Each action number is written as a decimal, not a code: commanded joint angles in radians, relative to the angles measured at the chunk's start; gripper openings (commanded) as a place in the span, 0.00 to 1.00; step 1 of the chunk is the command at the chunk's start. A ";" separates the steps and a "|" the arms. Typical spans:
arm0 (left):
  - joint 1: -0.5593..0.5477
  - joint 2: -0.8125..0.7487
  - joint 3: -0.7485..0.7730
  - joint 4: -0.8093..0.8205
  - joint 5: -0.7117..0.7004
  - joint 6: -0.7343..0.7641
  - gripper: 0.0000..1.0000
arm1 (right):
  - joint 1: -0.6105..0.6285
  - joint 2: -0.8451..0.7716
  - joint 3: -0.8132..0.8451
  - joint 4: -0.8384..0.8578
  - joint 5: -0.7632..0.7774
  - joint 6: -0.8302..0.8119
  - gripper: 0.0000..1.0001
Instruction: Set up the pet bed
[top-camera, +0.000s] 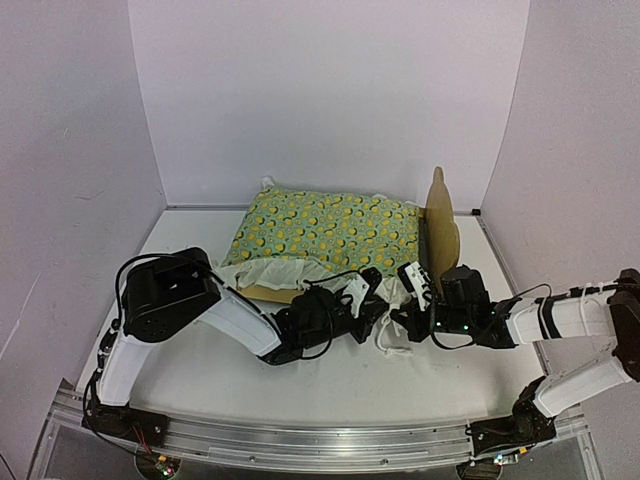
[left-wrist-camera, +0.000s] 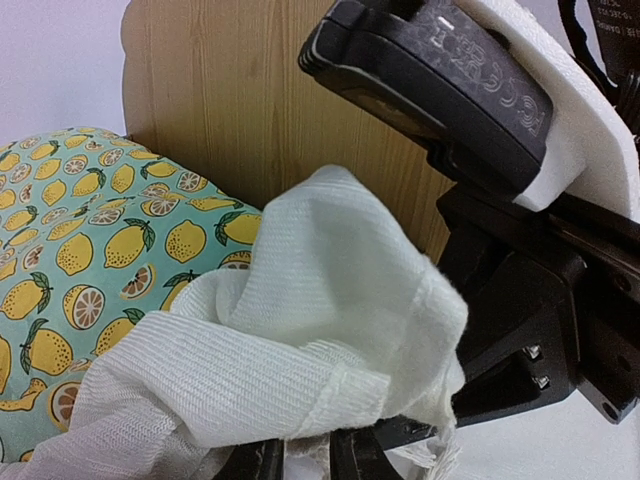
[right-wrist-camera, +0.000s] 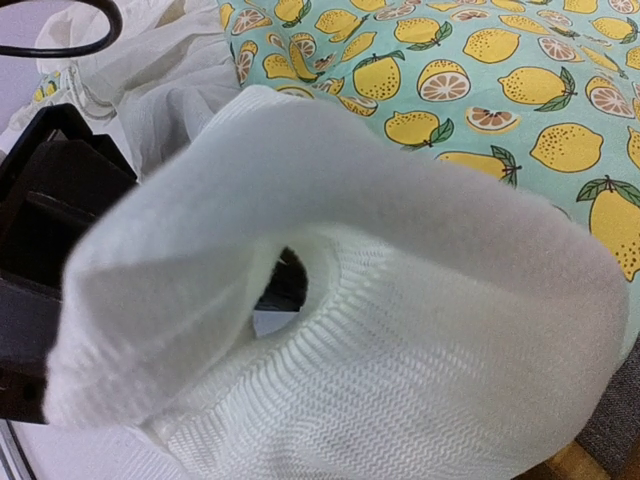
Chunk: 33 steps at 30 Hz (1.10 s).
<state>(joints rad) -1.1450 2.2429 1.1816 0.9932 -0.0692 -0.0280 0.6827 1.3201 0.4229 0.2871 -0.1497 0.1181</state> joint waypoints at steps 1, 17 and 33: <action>0.001 -0.005 0.054 0.037 -0.009 0.017 0.17 | -0.005 -0.027 0.033 0.019 -0.011 -0.014 0.00; 0.052 -0.091 -0.079 -0.030 0.289 0.260 0.46 | -0.005 -0.042 0.040 -0.003 -0.051 -0.038 0.00; 0.079 -0.087 0.049 -0.186 0.288 0.486 0.22 | -0.005 -0.038 0.052 -0.017 -0.071 -0.054 0.00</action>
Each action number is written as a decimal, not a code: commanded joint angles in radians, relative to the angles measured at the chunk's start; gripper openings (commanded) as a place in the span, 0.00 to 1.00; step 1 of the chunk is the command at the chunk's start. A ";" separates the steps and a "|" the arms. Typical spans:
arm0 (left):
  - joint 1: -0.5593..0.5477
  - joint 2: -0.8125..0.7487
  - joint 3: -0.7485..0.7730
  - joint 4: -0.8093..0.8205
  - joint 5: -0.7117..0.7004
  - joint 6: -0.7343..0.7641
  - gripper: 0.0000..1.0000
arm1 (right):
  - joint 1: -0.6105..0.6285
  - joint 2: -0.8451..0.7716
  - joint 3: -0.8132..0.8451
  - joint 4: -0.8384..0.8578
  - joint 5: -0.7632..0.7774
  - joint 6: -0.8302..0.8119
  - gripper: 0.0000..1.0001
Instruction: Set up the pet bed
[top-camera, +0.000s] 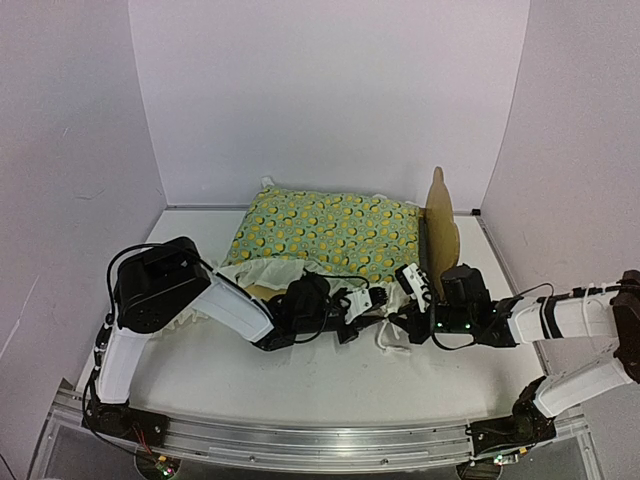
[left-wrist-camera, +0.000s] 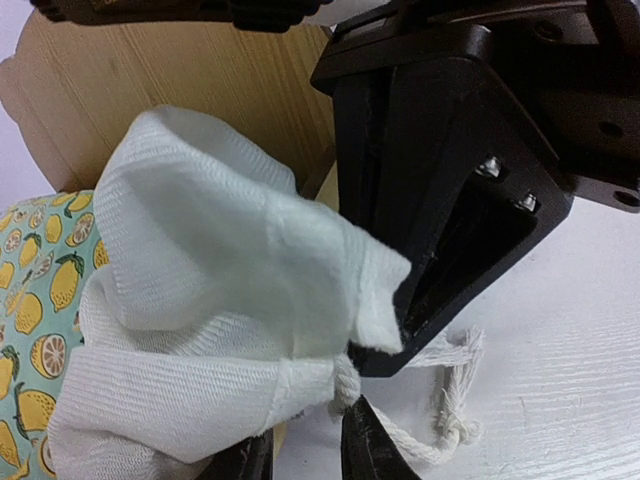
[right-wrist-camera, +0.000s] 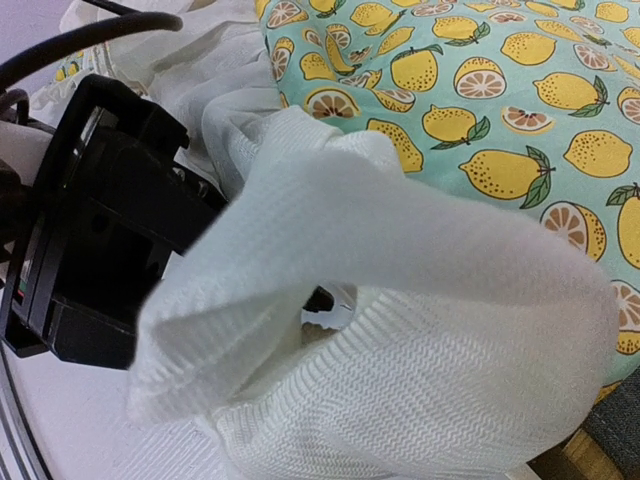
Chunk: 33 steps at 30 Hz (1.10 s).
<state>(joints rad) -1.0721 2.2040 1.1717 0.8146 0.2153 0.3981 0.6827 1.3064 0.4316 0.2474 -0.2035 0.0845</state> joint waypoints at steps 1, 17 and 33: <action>0.006 -0.045 0.062 -0.010 0.000 0.067 0.22 | -0.005 -0.024 0.045 0.021 -0.020 -0.020 0.00; 0.006 -0.039 0.134 -0.094 0.044 0.109 0.13 | -0.005 -0.017 0.049 0.012 -0.038 -0.020 0.00; -0.008 -0.092 0.050 -0.093 -0.094 -0.416 0.00 | -0.003 -0.120 0.141 -0.430 0.084 0.302 0.36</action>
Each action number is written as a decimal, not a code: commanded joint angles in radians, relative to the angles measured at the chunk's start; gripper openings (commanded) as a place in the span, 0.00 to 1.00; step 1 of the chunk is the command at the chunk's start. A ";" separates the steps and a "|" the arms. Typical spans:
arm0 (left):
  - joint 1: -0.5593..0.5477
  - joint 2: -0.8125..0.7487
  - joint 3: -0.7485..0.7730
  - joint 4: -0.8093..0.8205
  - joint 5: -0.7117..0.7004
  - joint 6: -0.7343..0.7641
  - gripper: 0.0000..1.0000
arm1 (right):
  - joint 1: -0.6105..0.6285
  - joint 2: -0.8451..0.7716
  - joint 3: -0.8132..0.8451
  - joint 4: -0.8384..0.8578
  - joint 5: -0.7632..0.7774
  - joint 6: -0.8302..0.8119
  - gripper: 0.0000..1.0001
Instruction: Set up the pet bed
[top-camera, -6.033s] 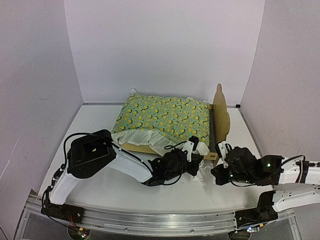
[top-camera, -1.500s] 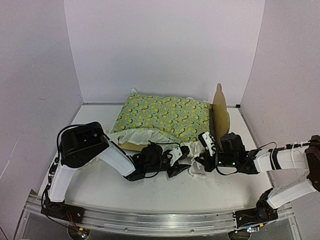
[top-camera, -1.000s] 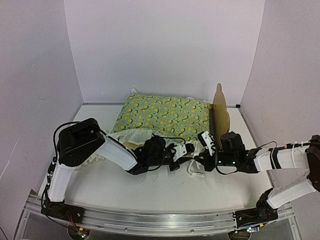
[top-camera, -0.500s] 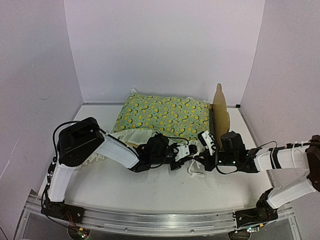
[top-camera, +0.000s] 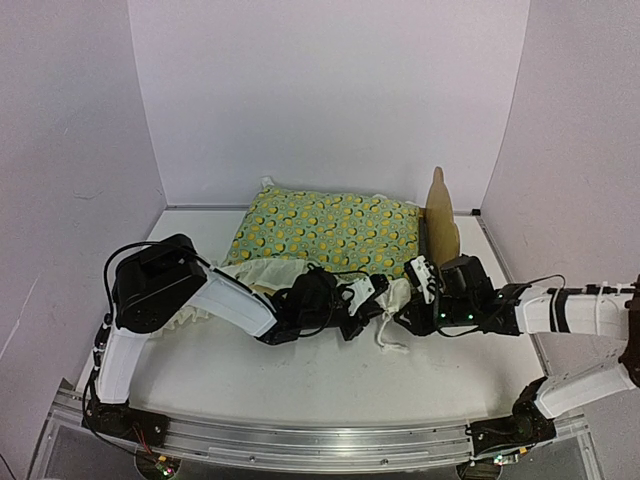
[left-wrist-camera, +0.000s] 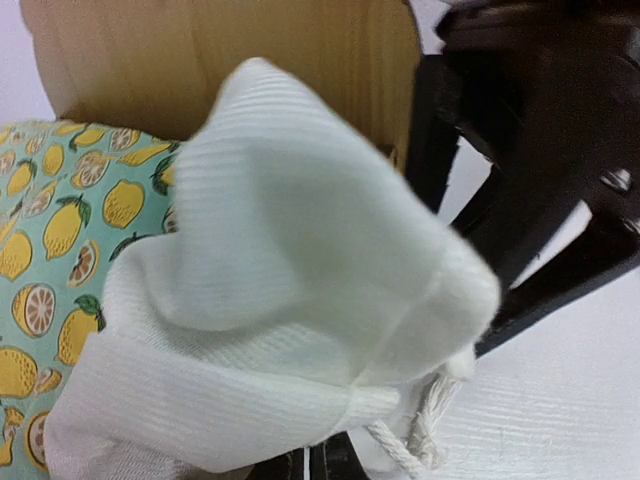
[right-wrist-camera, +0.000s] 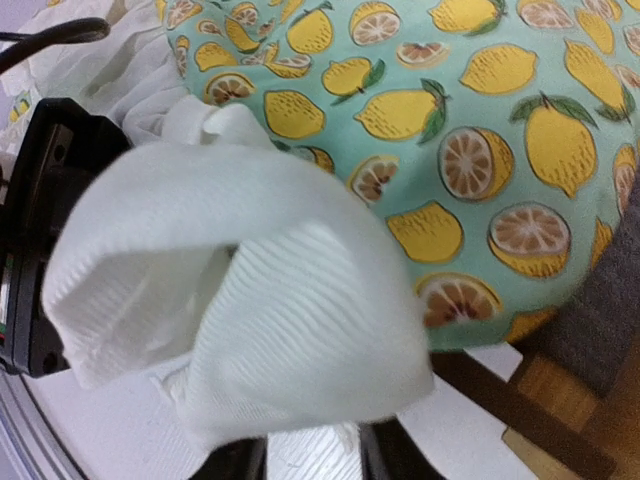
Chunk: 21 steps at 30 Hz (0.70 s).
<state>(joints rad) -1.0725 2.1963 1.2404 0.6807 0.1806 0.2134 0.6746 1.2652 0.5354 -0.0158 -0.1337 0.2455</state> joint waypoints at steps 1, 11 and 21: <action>-0.012 -0.090 -0.024 0.040 -0.076 -0.269 0.00 | 0.007 -0.093 0.035 -0.183 -0.003 0.159 0.39; -0.097 -0.123 -0.088 0.026 -0.071 -0.527 0.00 | 0.022 -0.198 0.071 -0.298 -0.062 0.178 0.53; -0.194 -0.131 -0.148 0.279 -0.217 -0.269 0.00 | 0.020 -0.085 0.198 -0.329 -0.071 0.231 0.25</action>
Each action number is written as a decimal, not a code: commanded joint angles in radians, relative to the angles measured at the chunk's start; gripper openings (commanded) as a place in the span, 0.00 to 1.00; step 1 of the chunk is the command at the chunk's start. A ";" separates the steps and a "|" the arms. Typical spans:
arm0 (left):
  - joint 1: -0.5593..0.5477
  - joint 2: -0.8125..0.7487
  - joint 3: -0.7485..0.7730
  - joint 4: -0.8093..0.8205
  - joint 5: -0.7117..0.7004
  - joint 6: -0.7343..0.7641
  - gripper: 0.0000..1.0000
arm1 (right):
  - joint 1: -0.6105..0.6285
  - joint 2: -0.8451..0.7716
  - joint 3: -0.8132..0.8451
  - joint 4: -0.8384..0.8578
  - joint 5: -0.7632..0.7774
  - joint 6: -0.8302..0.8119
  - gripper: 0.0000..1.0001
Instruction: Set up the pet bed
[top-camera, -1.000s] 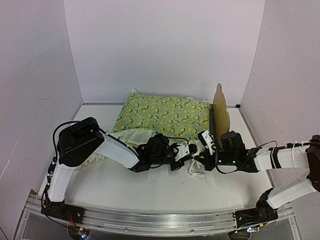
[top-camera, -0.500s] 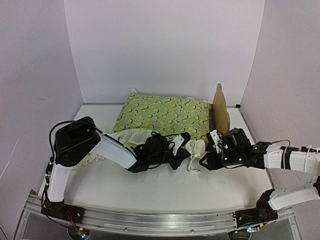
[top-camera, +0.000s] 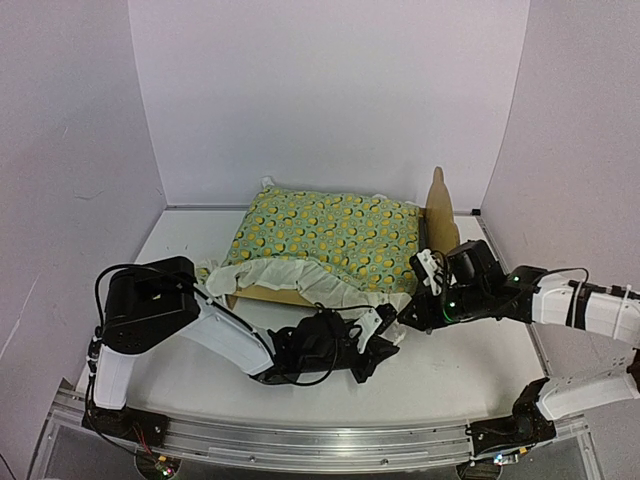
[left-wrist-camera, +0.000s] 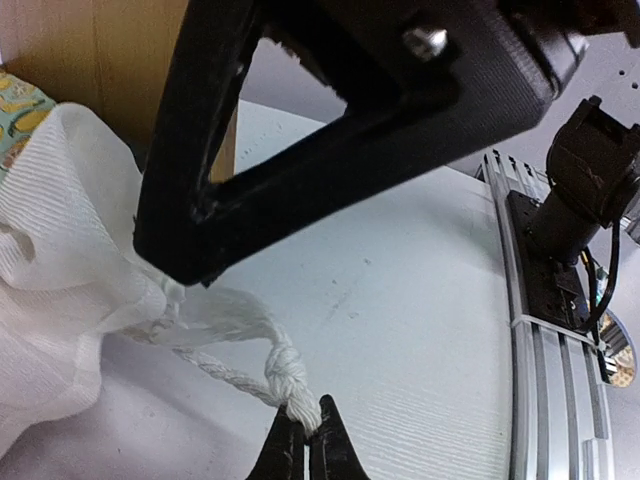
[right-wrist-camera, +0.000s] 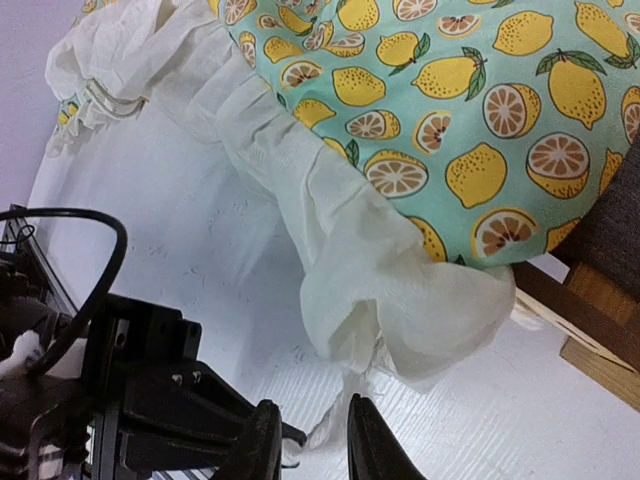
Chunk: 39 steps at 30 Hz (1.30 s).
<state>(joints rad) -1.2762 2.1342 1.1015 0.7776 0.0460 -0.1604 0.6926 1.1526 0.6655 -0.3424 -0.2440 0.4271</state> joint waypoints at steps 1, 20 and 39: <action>0.004 -0.062 0.002 0.192 -0.107 0.137 0.00 | 0.003 0.033 0.076 -0.002 0.063 0.054 0.26; 0.001 -0.019 0.060 0.183 -0.249 0.171 0.00 | 0.032 -0.127 -0.030 -0.180 0.070 -0.086 0.46; 0.003 -0.017 0.072 0.127 -0.156 0.116 0.00 | 0.054 -0.110 0.007 -0.033 0.195 -0.257 0.64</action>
<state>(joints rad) -1.2774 2.1315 1.1416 0.9073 -0.1402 -0.0353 0.7433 1.0363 0.5972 -0.4080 -0.1204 0.2008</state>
